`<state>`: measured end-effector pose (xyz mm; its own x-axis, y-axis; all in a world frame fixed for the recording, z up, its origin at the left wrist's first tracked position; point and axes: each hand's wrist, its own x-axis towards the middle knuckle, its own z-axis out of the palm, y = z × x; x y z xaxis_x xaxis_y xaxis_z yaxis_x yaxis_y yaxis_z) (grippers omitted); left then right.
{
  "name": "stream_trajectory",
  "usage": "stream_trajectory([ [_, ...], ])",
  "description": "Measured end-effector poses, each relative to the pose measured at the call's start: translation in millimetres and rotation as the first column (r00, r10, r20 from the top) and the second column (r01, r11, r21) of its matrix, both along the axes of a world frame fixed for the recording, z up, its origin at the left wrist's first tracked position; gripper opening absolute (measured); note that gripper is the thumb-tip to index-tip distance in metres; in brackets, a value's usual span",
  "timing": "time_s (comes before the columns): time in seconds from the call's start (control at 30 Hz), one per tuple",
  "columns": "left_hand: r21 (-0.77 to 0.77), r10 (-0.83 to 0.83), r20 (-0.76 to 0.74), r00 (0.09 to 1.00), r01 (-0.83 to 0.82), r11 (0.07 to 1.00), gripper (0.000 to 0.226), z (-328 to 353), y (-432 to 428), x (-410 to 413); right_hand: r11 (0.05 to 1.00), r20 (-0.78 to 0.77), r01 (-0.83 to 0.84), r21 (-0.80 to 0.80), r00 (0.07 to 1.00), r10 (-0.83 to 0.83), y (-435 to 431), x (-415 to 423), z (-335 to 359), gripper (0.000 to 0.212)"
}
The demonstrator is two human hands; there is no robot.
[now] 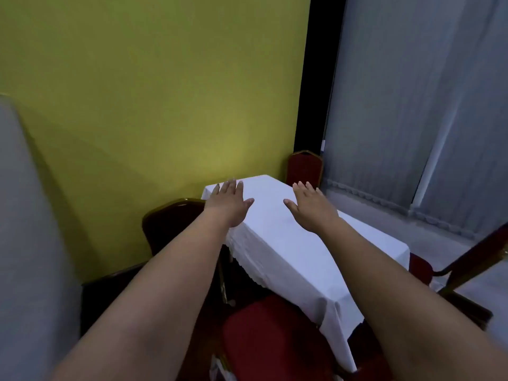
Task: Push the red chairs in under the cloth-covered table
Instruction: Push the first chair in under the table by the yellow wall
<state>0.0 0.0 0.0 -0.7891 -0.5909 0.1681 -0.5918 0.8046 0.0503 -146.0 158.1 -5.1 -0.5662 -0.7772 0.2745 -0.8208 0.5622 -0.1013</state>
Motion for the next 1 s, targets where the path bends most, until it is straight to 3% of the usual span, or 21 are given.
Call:
stream_trajectory([
  [0.33, 0.038, 0.139, 0.1, 0.985, -0.144, 0.989, 0.065, -56.7, -11.6, 63.8, 0.981, 0.079, -0.164, 0.108, 0.985, 0.156, -25.8, 41.2, -57.3, 0.062],
  [0.63, 0.098, 0.253, 0.164, 0.953, -0.271, 0.958, 0.067, -109.5, -10.1, 119.3, 0.939, 0.181, -0.331, 0.094, 0.933, 0.311, -53.9, 78.3, -113.6, 0.06],
  [1.0, 0.143, 0.352, 0.17, 0.92, -0.377, 0.915, 0.066, -170.5, -65.9, 146.8, 0.913, 0.25, -0.388, 0.127, 0.903, 0.349, -120.4, 94.3, -174.8, 0.067],
])
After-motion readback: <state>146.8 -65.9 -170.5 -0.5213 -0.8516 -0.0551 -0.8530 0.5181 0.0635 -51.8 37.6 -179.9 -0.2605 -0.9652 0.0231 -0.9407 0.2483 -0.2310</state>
